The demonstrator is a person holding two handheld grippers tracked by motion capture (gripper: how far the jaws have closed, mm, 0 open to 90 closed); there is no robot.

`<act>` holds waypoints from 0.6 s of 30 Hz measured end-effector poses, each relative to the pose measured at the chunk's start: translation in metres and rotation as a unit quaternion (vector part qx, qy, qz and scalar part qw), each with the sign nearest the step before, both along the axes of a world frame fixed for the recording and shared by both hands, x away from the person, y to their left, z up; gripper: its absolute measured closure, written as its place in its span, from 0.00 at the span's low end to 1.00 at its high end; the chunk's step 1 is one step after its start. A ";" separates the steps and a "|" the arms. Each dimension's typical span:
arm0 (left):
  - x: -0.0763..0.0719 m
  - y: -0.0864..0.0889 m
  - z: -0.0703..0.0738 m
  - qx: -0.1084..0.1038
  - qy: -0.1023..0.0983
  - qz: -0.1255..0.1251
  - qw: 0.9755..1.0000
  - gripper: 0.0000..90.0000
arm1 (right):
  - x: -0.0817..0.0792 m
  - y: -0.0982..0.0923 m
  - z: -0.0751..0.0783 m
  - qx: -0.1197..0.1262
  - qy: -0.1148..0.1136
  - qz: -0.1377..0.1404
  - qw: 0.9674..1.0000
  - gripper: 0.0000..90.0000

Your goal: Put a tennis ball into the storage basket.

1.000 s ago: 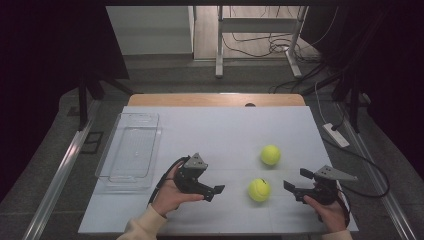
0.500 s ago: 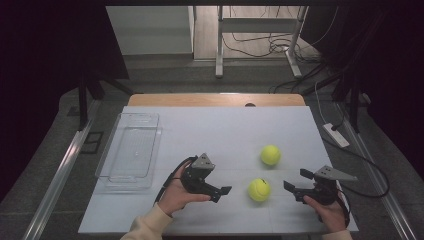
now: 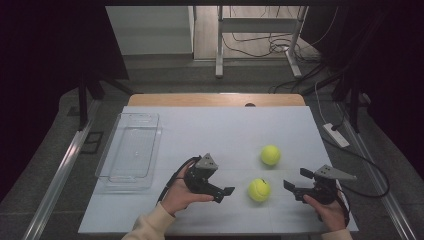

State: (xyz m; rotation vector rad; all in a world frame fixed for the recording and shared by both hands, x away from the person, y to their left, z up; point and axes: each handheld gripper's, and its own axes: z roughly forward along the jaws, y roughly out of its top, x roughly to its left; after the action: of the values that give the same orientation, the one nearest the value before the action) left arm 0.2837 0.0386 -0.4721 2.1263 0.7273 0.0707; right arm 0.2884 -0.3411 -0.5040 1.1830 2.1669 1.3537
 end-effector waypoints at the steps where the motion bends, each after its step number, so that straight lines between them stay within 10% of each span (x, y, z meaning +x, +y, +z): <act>1: 0.000 -0.001 0.000 0.001 -0.001 -0.003 1.000 0.07 | 0.000 0.000 0.000 0.000 0.000 0.000 1.000 0.12; 18: 0.005 -0.020 0.006 -0.006 -0.002 -0.019 1.000 0.07 | 0.001 0.000 0.000 -0.003 0.001 -0.002 1.000 0.12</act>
State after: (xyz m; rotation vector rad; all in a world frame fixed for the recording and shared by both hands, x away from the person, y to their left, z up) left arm 0.2890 0.0190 -0.4660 2.1272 0.6835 0.0500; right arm 0.2895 -0.3409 -0.5044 1.1865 2.1674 1.3442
